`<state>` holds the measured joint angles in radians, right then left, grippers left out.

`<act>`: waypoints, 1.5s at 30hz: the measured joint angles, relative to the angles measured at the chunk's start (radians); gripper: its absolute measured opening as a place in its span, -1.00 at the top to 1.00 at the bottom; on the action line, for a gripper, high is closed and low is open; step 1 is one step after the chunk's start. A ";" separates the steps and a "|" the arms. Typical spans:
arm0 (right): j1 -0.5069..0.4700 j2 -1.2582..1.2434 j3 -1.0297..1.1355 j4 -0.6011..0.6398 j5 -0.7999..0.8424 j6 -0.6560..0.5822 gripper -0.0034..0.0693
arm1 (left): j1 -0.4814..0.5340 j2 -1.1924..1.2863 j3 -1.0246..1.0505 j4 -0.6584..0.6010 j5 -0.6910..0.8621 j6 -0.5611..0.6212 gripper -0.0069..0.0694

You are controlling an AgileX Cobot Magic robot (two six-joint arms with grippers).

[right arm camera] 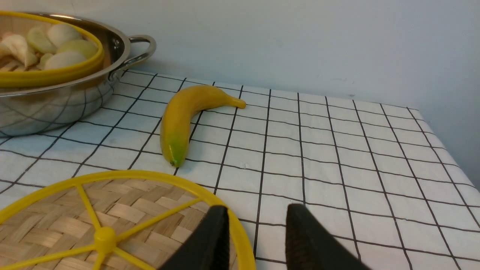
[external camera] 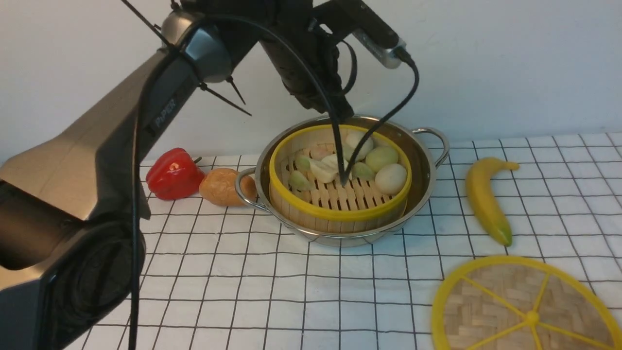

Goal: Place the steamer in the pot on the white tablecloth, and put the lid on the steamer.
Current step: 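Place the bamboo steamer basket with dumplings into the steel pot with the left gripper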

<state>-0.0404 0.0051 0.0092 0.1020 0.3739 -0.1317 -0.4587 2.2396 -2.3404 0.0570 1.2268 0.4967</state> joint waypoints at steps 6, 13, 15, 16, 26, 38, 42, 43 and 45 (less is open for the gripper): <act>0.000 0.000 0.000 0.000 0.000 0.000 0.25 | 0.042 -0.002 0.072 0.005 -0.001 0.137 0.68; 0.000 0.000 0.000 0.000 0.000 0.000 0.25 | 0.045 0.002 0.166 -0.057 -0.002 0.165 0.26; 0.000 0.000 0.000 0.000 0.000 0.000 0.25 | 0.045 0.002 0.171 -0.078 -0.002 0.162 -0.01; 0.000 0.000 0.000 0.000 0.000 0.000 0.25 | 0.045 0.002 0.171 -0.082 -0.002 0.160 -0.04; 0.000 0.000 0.000 0.000 0.000 0.000 0.25 | 0.045 -0.001 0.309 -0.099 -0.004 0.215 -0.45; 0.000 0.000 0.000 0.000 0.000 0.000 0.25 | 0.045 -0.020 0.331 -0.121 -0.005 0.301 0.03; 0.000 0.000 0.000 0.000 0.000 0.000 0.25 | 0.045 -0.021 0.331 -0.125 -0.005 0.301 0.00; 0.000 0.000 0.000 0.000 0.000 0.000 0.25 | 0.045 -0.021 0.331 -0.126 -0.005 0.301 -0.01; 0.000 0.000 0.000 0.000 0.000 0.000 0.25 | 0.045 -0.021 0.331 -0.128 -0.005 0.301 -0.07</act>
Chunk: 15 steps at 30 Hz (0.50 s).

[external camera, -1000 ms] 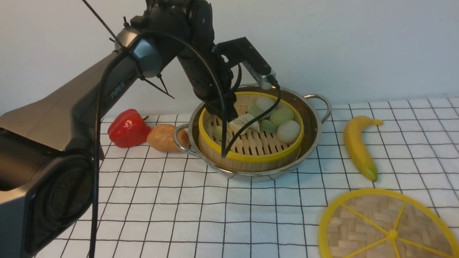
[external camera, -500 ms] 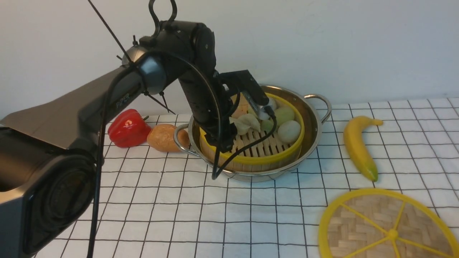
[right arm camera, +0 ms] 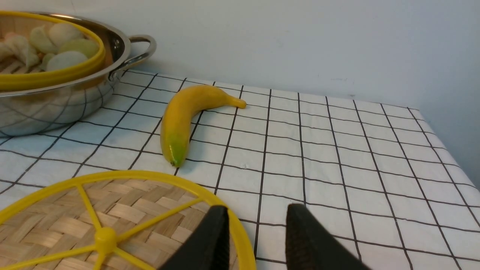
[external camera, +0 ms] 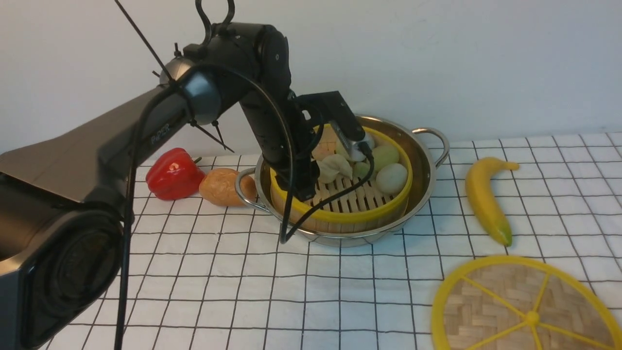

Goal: Place the steamer in the pot on the white tablecloth, and put the lid on the steamer.
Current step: 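Place the bamboo steamer basket with dumplings into the steel pot with the left gripper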

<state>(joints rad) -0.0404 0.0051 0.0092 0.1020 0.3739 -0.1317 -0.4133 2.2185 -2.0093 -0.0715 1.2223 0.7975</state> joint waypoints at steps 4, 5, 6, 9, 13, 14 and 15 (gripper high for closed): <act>0.000 0.000 0.000 0.000 0.000 0.000 0.25 | 0.000 0.000 0.000 0.001 0.000 0.000 -0.16; 0.000 0.000 0.000 0.000 0.000 0.000 0.25 | 0.000 0.000 0.000 0.002 0.000 0.000 -0.18; 0.000 0.000 0.000 0.000 0.000 0.000 0.25 | 0.000 0.000 0.000 0.003 0.000 0.000 -0.19; 0.000 0.000 0.000 0.000 0.000 0.000 0.25 | 0.000 -0.001 0.000 0.004 0.000 0.000 -0.20; 0.000 0.000 0.000 0.000 0.000 0.000 0.25 | 0.000 0.027 0.000 0.005 0.001 0.000 -0.20; 0.000 0.000 0.000 0.000 0.000 0.000 0.25 | 0.000 0.031 0.000 0.009 0.000 0.000 -0.20; 0.000 0.000 0.000 0.000 0.000 0.000 0.25 | 0.000 0.032 0.000 0.011 0.000 0.000 -0.20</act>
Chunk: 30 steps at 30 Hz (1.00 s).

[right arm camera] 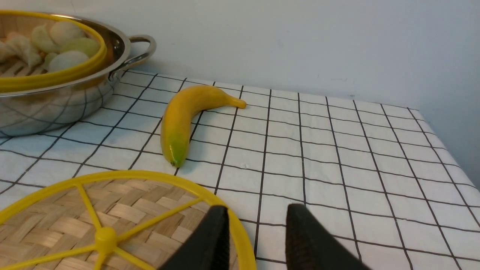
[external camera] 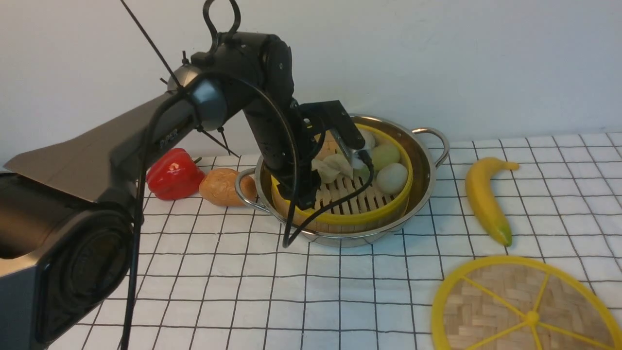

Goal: Place the steamer in the pot on the white tablecloth, and put the lid on the steamer.
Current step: 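Place the bamboo steamer basket with dumplings into the steel pot with the left gripper, then move the gripper down to the bamboo steamer lid and grasp its center knob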

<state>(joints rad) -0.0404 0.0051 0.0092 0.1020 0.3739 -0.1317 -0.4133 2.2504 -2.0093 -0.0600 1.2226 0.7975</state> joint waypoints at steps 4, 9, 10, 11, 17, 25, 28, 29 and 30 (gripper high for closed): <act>0.000 0.000 0.000 0.000 0.000 0.000 0.25 | 0.000 -0.001 0.000 0.007 0.000 0.000 -0.20; 0.000 0.000 0.000 0.000 0.000 0.000 0.25 | 0.000 -0.020 -0.021 0.010 0.001 -0.002 -0.20; 0.000 0.000 0.000 0.000 0.000 0.000 0.25 | -0.001 -0.039 -0.043 0.002 0.002 -0.005 -0.20; 0.000 0.000 0.000 0.000 0.000 0.000 0.25 | -0.001 -0.053 -0.059 -0.005 0.002 -0.010 -0.20; 0.000 0.000 0.000 0.000 0.000 0.000 0.25 | -0.001 -0.197 -0.176 -0.046 0.002 -0.140 -0.20; 0.000 0.000 0.000 0.000 0.000 0.000 0.25 | 0.000 -0.322 -0.199 -0.006 -0.068 -0.321 -0.17; 0.000 0.000 0.000 0.000 0.000 0.000 0.25 | 0.000 -0.336 -0.199 0.052 -0.149 -0.328 -0.12; 0.000 0.000 0.000 0.000 0.000 0.000 0.25 | 0.000 -0.340 -0.199 0.072 -0.170 -0.328 -0.10; 0.000 0.000 0.000 0.000 0.000 0.000 0.25 | 0.000 -0.341 -0.199 0.085 -0.189 -0.328 -0.08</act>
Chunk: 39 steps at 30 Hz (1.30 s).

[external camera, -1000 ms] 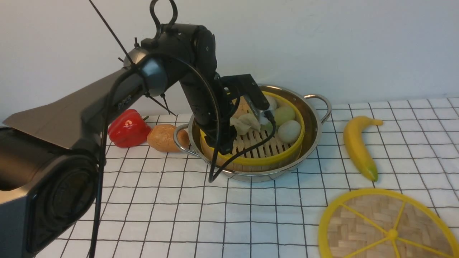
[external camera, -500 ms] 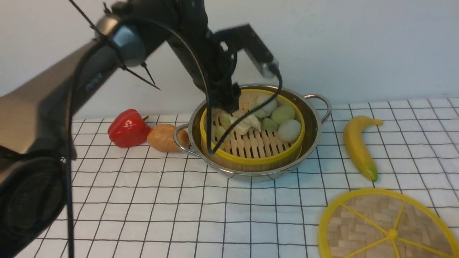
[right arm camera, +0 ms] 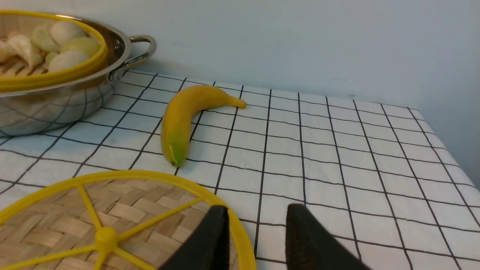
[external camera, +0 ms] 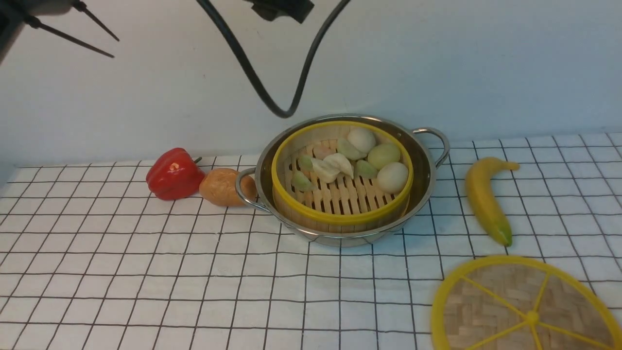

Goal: Place the steamer in the pot on the white tablecloth, and put the lid on the steamer.
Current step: 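Move the gripper down to the bamboo steamer lid and grasp its center knob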

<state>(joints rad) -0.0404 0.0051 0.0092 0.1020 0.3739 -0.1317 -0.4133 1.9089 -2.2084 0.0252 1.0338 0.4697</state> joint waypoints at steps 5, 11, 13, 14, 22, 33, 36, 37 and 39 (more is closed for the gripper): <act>0.000 0.000 0.000 0.000 0.000 0.000 0.25 | 0.015 -0.010 0.000 0.047 -0.007 -0.105 0.01; 0.000 0.000 0.000 0.000 0.000 0.000 0.25 | 0.140 -0.192 0.161 0.052 0.026 -0.278 0.12; 0.000 0.000 0.000 0.000 0.000 0.000 0.25 | 0.174 -0.284 0.241 0.032 -0.008 -0.282 0.14; 0.000 0.000 0.000 0.000 0.000 0.000 0.25 | 0.218 -0.379 0.336 0.012 -0.072 -0.284 0.17; 0.000 0.000 0.000 0.000 0.000 0.000 0.25 | 0.462 -0.948 1.103 -0.124 -0.473 -0.264 0.19; 0.000 0.000 0.000 0.000 0.000 0.000 0.25 | 0.613 -1.508 1.935 -0.144 -0.741 -0.252 0.18; 0.000 0.000 0.000 0.000 0.000 0.000 0.25 | 0.617 -1.650 2.079 -0.143 -0.799 -0.253 0.18; 0.000 0.000 0.000 0.000 0.000 0.000 0.25 | 0.617 -1.704 2.118 -0.143 -0.809 -0.256 0.18; 0.000 0.000 0.000 0.000 0.000 0.000 0.25 | 0.617 -1.740 2.151 -0.143 -0.818 -0.260 0.18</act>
<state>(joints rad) -0.0404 0.0051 0.0092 0.1020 0.3739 -0.1317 0.2034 0.1691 -0.0572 -0.1178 0.2155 0.2098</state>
